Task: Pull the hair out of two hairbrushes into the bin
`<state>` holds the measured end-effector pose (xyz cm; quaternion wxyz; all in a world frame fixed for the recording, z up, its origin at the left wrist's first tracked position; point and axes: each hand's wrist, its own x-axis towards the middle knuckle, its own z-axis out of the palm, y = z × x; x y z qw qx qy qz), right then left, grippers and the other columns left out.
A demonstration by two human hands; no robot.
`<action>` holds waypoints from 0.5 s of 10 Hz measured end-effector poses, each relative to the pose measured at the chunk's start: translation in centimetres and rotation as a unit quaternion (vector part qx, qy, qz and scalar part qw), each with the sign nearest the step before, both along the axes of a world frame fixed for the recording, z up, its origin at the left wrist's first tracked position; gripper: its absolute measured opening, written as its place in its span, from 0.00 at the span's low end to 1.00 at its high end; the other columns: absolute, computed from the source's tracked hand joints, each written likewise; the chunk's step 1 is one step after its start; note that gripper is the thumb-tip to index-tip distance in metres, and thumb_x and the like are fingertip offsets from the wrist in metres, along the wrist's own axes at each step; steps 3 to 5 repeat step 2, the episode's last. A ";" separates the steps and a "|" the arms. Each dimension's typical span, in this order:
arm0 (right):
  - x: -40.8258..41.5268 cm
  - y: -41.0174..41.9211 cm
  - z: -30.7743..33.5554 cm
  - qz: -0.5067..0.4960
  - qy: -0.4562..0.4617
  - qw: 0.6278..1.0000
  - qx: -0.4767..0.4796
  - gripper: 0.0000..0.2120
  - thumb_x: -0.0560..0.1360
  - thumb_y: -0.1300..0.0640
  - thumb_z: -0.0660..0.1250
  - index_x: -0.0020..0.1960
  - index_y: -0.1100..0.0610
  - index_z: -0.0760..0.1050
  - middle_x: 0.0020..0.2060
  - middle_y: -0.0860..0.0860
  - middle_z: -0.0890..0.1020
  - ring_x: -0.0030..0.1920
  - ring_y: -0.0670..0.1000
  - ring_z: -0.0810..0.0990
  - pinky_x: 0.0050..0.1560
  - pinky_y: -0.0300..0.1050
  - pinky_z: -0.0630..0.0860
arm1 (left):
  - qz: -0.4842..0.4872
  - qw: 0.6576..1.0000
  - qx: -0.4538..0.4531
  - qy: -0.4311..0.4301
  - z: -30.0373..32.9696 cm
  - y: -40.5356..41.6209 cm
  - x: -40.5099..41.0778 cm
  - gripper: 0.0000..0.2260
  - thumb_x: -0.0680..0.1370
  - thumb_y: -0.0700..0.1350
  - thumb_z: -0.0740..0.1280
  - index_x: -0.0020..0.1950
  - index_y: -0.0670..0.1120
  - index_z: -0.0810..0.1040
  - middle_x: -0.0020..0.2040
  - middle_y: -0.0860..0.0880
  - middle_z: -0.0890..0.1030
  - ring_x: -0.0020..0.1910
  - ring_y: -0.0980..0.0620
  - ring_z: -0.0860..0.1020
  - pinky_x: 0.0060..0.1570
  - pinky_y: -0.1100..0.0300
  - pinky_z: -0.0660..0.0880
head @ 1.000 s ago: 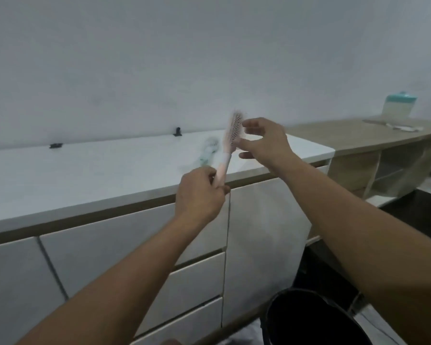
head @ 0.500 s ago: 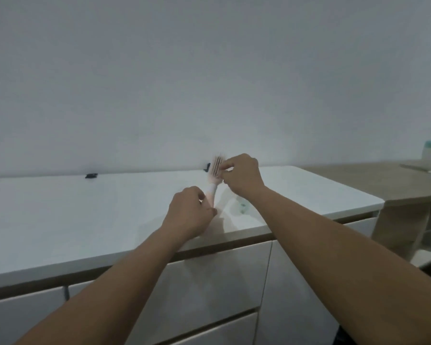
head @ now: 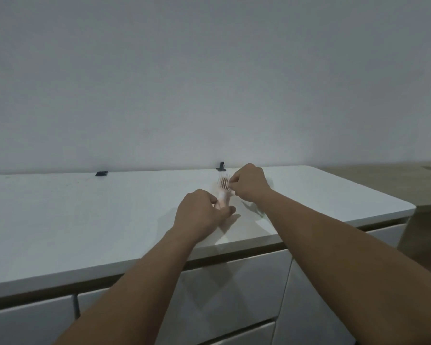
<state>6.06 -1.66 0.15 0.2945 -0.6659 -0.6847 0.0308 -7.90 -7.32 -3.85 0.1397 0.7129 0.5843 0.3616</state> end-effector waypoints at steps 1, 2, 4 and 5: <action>0.1 -0.5 0.3 0.011 -0.010 1.000 -0.007 0.12 0.74 0.66 0.61 0.34 0.63 0.80 0.34 0.52 0.80 0.44 0.56 0.78 0.49 0.44 0.74 | 0.007 1.000 0.000 0.022 -0.1 -0.1 0.0 0.24 0.70 0.64 0.70 0.49 0.43 0.83 0.47 0.46 0.83 0.46 0.47 0.79 0.39 0.55 0.69; 1.3 -1.5 0.2 -0.006 0.058 0.997 0.046 0.12 0.75 0.64 0.63 0.52 0.60 0.84 0.57 0.54 0.84 0.59 0.55 0.80 0.62 0.45 0.74 | 0.015 1.000 0.008 0.015 0.1 -0.7 0.0 0.24 0.70 0.64 0.69 0.50 0.44 0.77 0.50 0.45 0.81 0.50 0.46 0.78 0.48 0.52 0.73; 1.3 -1.5 0.2 -0.006 0.058 0.997 0.046 0.12 0.75 0.64 0.63 0.52 0.60 0.84 0.57 0.54 0.84 0.59 0.55 0.80 0.62 0.45 0.74 | 0.015 1.000 0.008 0.015 0.1 -0.7 0.0 0.24 0.70 0.64 0.69 0.50 0.44 0.77 0.50 0.45 0.81 0.50 0.46 0.78 0.48 0.52 0.73; 1.3 -1.5 0.2 -0.006 0.058 0.997 0.046 0.12 0.75 0.64 0.63 0.52 0.60 0.84 0.57 0.54 0.84 0.59 0.55 0.80 0.62 0.45 0.74 | 0.015 1.000 0.008 0.015 0.1 -0.7 0.0 0.24 0.70 0.64 0.69 0.50 0.44 0.77 0.50 0.45 0.81 0.50 0.46 0.78 0.48 0.52 0.73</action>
